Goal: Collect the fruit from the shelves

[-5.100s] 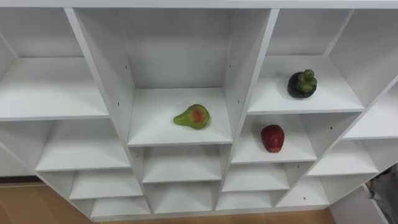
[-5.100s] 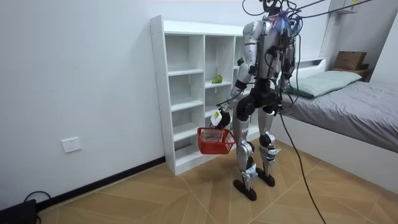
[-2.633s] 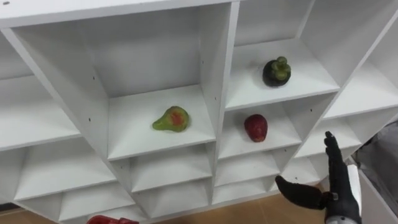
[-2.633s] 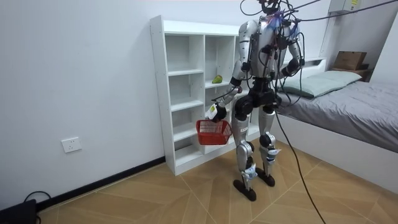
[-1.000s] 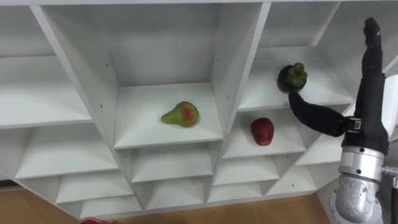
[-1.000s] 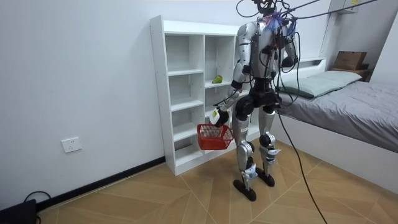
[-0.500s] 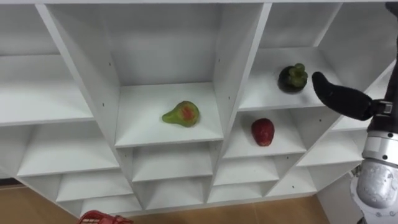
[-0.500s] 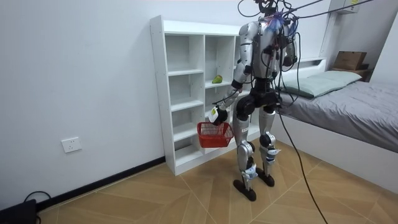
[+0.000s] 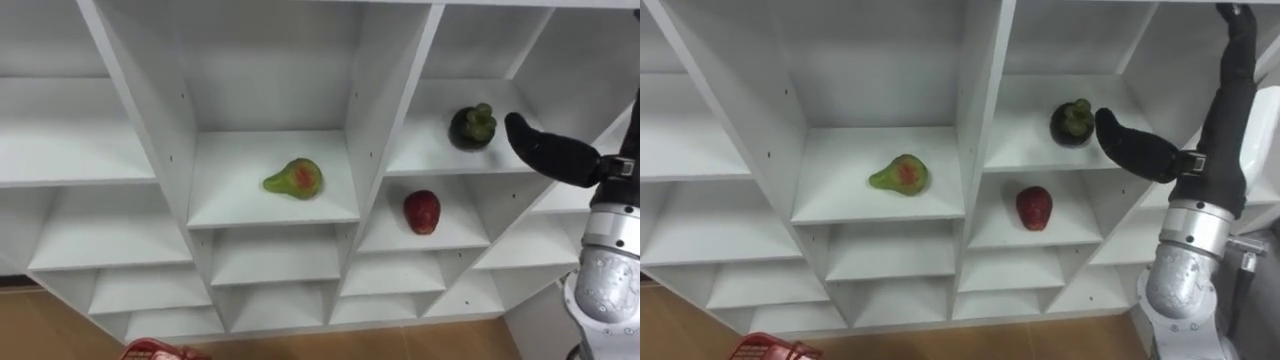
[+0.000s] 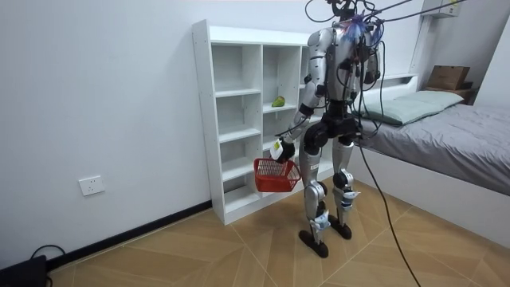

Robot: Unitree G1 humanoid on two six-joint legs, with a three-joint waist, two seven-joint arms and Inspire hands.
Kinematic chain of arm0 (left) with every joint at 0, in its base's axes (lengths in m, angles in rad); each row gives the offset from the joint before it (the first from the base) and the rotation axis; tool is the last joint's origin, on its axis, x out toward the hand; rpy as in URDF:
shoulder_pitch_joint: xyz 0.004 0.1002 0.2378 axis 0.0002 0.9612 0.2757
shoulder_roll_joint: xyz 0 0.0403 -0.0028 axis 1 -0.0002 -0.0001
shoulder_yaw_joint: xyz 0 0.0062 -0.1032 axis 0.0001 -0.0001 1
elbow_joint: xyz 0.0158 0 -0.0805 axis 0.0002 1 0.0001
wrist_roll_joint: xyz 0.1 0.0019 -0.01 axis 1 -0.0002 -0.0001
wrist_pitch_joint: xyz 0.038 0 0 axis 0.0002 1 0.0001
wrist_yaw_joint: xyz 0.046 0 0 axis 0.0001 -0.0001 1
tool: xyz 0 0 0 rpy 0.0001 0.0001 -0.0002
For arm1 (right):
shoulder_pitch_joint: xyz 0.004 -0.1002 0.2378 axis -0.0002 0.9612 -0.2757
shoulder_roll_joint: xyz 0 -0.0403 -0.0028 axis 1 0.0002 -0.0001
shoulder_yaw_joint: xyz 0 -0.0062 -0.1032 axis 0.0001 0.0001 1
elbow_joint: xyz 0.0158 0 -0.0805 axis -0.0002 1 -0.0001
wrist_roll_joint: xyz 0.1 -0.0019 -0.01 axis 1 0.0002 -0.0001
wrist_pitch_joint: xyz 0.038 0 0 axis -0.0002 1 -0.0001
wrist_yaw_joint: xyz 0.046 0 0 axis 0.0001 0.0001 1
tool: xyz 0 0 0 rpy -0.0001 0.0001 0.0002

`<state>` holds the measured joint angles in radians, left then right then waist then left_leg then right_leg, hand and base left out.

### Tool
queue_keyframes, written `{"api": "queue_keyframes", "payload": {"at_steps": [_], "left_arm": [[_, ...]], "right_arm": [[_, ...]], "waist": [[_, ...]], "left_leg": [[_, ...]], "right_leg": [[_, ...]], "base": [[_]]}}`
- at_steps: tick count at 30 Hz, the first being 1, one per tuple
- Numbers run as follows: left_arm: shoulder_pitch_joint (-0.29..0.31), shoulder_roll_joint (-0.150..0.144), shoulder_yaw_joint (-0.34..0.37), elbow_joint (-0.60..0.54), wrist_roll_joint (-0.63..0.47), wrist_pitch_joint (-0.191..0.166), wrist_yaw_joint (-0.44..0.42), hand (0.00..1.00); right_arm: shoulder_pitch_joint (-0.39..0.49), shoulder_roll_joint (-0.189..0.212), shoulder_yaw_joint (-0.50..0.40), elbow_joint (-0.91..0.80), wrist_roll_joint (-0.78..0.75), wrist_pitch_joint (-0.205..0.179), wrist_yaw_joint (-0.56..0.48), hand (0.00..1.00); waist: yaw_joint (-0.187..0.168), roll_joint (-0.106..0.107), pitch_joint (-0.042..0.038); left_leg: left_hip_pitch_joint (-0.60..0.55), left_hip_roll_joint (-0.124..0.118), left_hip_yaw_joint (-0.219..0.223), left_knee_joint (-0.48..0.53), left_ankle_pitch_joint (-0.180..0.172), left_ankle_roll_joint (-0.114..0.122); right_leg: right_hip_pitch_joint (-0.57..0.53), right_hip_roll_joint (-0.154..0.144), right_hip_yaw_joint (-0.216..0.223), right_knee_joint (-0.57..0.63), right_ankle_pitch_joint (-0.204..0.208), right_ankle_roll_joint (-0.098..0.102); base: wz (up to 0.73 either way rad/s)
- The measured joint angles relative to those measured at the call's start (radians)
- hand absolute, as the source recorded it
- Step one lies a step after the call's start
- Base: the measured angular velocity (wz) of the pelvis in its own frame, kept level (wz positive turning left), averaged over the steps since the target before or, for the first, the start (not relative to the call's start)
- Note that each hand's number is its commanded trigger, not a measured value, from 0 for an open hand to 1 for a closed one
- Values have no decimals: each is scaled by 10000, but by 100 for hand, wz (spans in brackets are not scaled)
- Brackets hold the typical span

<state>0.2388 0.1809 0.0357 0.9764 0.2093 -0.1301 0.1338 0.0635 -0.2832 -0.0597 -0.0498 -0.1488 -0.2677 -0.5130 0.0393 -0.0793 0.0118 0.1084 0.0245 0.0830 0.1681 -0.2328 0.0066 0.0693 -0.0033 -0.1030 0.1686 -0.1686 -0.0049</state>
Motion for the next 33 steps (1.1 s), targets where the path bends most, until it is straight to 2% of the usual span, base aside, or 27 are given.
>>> {"api": "queue_keyframes", "payload": {"at_steps": [5, 12, 15, 19, 23, 33], "left_arm": [[59, 3, 5, -282, 22, 6, 0, 100], [-22, 3, 6, -346, 198, 26, -181, 100], [-26, -1, 3, -346, 200, 191, -222, 100], [-19, -47, 2, -347, 252, 223, -371, 100], [-15, -63, -3, -286, 199, 223, -373, 100], [-15, -61, -225, -122, 192, 234, -273, 100]], "right_arm": [[-3, -7, 3, 10, -1, 13, 384, 0], [-24, -117, 62, 77, -152, 74, 709, 0], [-61, -230, 279, 378, -183, 94, 830, 0], [-61, -247, 473, 418, -321, 233, 1132, 0], [-61, -247, 512, 644, -315, 237, 1222, 0], [-62, -244, 1060, 764, -147, 285, 1241, 0]], "waist": [[61, -7, -10], [262, 110, -84], [279, 183, -72], [296, 240, -56], [457, 227, -57], [468, 228, -54]], "left_leg": [[-18, 0, -8, 1, 0, 0], [33, -1, -92, 0, 3, 1], [75, -5, -140, 0, 3, 1], [70, -32, -168, -2, 75, 9], [52, -42, -192, -1, 104, 11], [-13, -71, -334, 1, 111, 10]], "right_leg": [[-12, -2, -19, 0, 1, -1], [87, -11, -123, -18, 2, -3], [170, -18, -164, -28, 2, -3], [164, -63, -277, -8, 2, -3], [188, -80, -328, 11, 7, -10], [212, -91, -408, -10, 6, -10]], "base": [[0], [3], [5], [7], [1], [3]]}}
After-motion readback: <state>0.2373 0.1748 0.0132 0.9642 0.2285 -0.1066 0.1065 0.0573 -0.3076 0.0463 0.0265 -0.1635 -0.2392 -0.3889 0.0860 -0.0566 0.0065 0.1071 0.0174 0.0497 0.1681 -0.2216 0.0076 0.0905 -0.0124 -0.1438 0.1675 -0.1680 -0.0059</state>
